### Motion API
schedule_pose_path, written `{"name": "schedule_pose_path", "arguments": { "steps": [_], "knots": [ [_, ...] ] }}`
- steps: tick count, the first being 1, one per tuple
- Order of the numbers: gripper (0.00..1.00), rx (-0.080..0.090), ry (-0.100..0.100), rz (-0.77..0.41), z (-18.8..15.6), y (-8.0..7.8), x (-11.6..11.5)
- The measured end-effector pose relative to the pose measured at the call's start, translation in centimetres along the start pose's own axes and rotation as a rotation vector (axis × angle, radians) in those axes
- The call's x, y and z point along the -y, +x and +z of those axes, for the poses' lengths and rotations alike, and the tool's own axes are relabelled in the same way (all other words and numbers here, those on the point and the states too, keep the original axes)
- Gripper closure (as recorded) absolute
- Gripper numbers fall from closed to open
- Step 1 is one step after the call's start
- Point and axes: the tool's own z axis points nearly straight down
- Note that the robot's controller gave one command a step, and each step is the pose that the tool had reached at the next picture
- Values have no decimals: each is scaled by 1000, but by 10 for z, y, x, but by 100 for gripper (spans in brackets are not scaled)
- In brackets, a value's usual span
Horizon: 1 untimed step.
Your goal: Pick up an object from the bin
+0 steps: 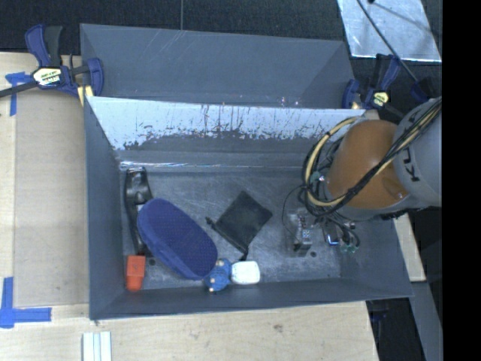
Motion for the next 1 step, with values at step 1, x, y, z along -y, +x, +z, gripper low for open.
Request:
{"name": "schedule_pose_path", "arguments": {
  "steps": [1],
  "knots": [
    [0,3,2,3,-2,0,2]
  ]
}}
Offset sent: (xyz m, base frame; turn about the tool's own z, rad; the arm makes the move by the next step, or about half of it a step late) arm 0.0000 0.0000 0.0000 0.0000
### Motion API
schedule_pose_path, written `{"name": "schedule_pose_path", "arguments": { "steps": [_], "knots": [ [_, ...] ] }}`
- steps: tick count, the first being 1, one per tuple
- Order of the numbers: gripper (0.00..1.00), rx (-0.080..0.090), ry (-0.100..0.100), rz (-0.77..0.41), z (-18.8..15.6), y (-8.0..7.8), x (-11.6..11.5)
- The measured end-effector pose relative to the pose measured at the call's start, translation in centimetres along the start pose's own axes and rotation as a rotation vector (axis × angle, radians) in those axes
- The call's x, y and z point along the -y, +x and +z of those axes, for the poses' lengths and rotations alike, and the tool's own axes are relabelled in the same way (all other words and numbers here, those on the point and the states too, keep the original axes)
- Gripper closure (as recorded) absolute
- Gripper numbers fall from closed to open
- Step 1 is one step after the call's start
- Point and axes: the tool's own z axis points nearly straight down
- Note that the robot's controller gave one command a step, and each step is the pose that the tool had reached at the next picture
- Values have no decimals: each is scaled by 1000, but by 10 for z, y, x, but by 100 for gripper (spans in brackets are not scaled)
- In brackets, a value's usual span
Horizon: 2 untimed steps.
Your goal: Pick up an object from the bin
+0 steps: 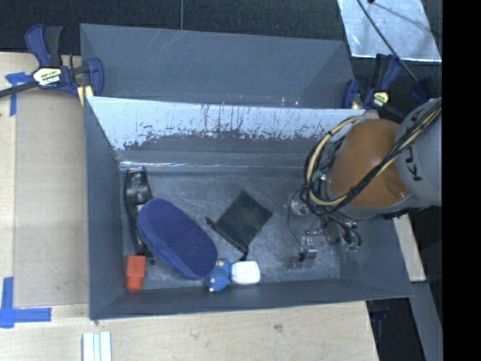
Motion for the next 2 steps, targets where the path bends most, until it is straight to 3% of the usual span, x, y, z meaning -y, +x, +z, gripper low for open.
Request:
{"name": "schedule_pose_path", "arguments": {
  "steps": [1,2],
  "knots": [
    [0,4,-3,15,0,-8,-65],
    [100,4,0,19,0,-8,-60]
  ]
}}
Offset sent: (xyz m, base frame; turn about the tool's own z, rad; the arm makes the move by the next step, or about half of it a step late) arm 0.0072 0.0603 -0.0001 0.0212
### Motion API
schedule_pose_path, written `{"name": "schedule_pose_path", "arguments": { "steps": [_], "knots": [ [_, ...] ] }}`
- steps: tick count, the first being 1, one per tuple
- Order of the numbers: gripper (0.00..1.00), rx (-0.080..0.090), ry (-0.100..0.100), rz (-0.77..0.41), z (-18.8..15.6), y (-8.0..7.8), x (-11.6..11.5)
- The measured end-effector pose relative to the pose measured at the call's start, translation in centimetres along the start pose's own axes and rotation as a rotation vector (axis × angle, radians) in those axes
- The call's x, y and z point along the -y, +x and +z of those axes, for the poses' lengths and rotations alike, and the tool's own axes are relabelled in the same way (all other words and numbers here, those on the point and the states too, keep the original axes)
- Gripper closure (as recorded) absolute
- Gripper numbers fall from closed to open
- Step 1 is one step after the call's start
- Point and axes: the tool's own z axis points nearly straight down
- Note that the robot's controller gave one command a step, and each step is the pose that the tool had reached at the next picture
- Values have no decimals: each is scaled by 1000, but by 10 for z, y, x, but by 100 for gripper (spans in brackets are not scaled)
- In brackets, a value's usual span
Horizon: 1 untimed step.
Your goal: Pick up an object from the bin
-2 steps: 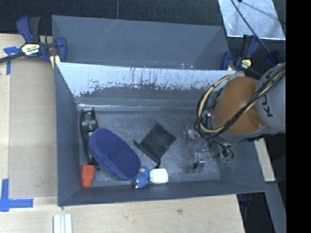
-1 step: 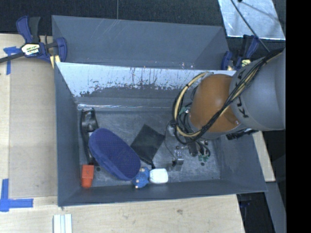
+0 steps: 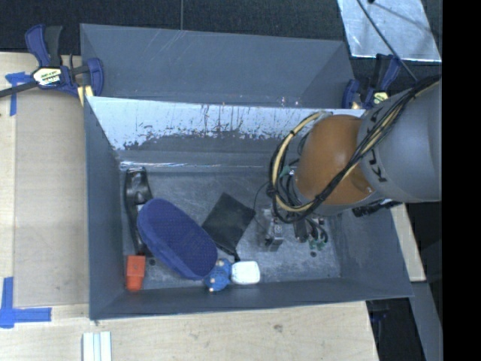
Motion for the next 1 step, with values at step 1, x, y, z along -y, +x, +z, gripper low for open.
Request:
{"name": "schedule_pose_path", "arguments": {
  "steps": [1],
  "knots": [
    [0,-1,0,0,0,0,0]
  ]
}}
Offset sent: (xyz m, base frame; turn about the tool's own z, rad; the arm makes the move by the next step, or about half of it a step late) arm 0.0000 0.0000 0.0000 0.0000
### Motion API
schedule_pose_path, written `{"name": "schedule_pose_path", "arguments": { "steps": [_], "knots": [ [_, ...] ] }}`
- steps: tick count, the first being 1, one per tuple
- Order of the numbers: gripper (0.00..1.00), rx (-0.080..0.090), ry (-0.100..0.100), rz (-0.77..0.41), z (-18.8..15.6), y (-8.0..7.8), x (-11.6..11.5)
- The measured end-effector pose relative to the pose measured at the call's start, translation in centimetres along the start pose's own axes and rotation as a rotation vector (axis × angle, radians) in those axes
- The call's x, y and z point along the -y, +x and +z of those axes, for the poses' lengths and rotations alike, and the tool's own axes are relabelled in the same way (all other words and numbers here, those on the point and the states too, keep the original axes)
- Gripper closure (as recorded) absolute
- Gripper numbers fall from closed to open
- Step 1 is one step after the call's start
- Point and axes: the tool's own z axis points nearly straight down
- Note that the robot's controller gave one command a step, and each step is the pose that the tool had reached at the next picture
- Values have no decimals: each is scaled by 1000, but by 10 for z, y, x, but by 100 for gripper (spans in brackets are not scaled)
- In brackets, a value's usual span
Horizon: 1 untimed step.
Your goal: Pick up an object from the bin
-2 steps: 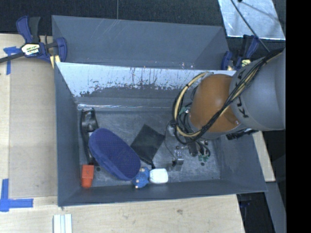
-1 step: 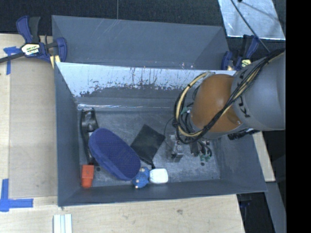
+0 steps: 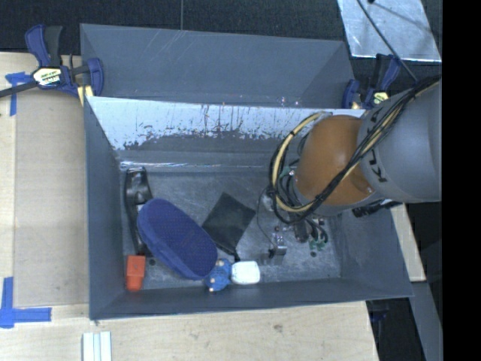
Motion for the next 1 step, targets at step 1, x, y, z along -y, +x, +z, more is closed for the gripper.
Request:
{"name": "schedule_pose_path", "arguments": {
  "steps": [1],
  "knots": [
    [0,3,-3,-48,-18,-28,-51]
  ]
}}
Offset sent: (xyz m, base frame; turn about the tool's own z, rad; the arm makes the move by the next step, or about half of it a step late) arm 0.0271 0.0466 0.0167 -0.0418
